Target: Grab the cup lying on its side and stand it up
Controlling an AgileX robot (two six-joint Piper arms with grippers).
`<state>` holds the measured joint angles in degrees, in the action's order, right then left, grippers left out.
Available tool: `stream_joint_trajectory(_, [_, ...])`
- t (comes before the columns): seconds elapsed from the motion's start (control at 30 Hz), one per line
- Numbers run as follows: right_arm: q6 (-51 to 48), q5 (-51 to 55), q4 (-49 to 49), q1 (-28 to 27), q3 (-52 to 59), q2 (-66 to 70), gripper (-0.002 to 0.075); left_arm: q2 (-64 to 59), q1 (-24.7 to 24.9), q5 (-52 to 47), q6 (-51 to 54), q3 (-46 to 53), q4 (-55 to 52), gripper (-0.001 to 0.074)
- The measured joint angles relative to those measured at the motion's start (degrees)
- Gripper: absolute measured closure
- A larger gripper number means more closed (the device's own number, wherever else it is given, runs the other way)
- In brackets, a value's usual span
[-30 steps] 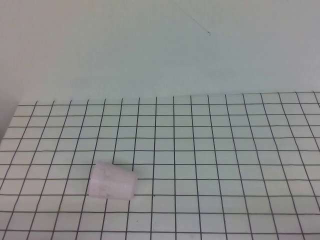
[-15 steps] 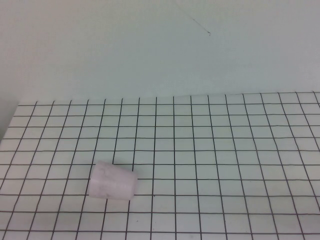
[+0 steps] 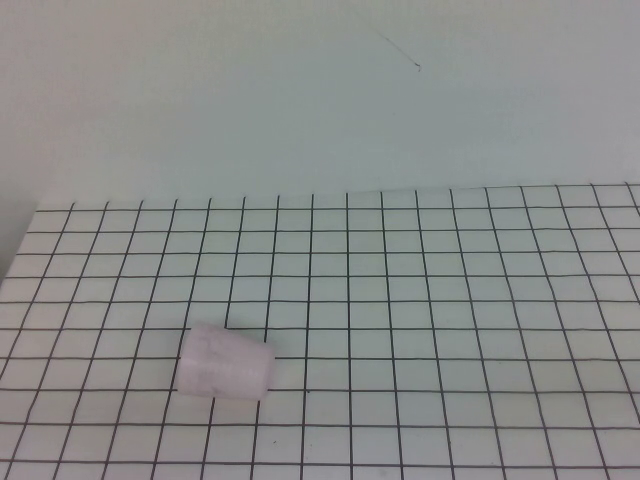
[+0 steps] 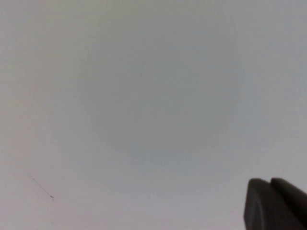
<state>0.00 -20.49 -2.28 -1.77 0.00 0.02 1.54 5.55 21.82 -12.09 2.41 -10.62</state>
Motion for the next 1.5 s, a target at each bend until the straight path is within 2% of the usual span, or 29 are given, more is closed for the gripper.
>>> stream_joint_trajectory(0.07, [0.0,-1.0,0.1,0.0,0.0,0.0,0.0727,0.0,0.0,-0.4,-0.6,0.0,1.0,0.0734])
stream_joint_trajectory(0.2, [0.8,-1.2,0.9,0.0,0.0,0.0,0.0727,-0.1,0.0,-2.0,-8.6,-0.4,7.0,0.0734])
stream_joint_trajectory(0.37, [8.7,0.4,-0.4,0.0,0.1,0.0,0.0727,-0.1,0.0,-8.6,-8.6,-4.6,6.5,0.0734])
stream_joint_trajectory(0.6, [10.6,21.4,-8.2,0.0,-10.8,0.0,0.0727,-0.2,0.0,-19.9,-8.6,-13.1,4.6,0.0734])
stream_joint_trajectory(0.77, [10.6,42.5,-8.2,0.0,-19.4,0.0,0.0727,-3.8,0.0,-33.9,-8.7,-18.5,7.5,0.0734])
stream_joint_trajectory(0.87, [8.4,52.4,-6.1,0.0,-23.6,3.1,0.0727,-9.1,0.0,-39.1,-8.3,-21.0,11.6,0.0734])
stream_joint_trajectory(1.0, [-3.4,59.0,2.3,0.0,-25.6,9.9,0.0727,-18.4,0.0,-41.4,-2.8,-23.9,21.1,0.0735])
stream_joint_trajectory(1.23, [-16.0,60.2,19.4,0.1,-25.5,19.3,0.0727,-37.8,0.0,-49.6,7.8,-31.4,32.1,0.0735])
stream_joint_trajectory(1.5, [-23.9,60.5,21.5,0.1,-25.5,21.5,0.0727,-56.1,0.0,-54.1,30.4,-40.7,44.1,0.0734])
